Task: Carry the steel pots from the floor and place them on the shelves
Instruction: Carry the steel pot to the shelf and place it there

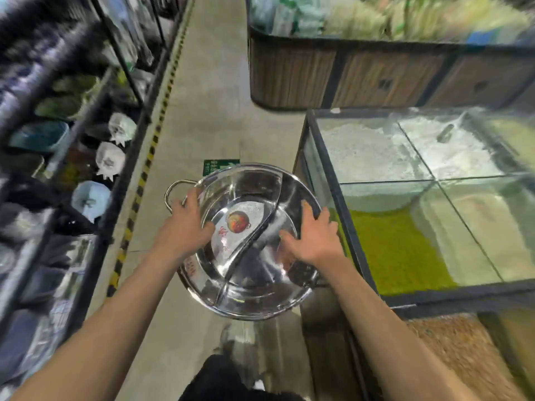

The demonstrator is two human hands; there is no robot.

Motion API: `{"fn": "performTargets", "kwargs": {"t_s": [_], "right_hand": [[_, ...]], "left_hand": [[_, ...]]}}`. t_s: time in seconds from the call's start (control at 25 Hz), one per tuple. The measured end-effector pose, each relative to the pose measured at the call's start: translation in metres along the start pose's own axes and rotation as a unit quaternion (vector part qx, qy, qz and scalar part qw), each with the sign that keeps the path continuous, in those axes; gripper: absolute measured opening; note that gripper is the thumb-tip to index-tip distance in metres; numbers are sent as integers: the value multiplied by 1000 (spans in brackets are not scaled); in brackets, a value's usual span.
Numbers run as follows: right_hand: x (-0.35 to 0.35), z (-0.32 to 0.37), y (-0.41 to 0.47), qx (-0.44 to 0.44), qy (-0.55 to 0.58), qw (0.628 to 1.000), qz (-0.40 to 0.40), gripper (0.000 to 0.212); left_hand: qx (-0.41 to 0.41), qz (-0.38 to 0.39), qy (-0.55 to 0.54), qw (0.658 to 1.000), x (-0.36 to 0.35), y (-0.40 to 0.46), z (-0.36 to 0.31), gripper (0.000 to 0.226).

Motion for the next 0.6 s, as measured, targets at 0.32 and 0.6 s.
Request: {"fn": "performTargets", "kwargs": {"t_s": [0.32,0.6], "right_hand": [[27,53,-2,57,-24,998,29,90],[3,151,30,161,2,986,52,72]], "left_hand": [[29,11,20,999,58,-24,40,83],[123,-8,-80,989,84,-30,149,82]]}}
Point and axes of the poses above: each hand's wrist, its own y-axis towards the middle knuckle, its own x-axis out of the back of the hand, z = x × y, the point moved 2 cm from there along y, towards the middle knuckle, and after that the axes turned 11 degrees about x, right-handed, at the moved point
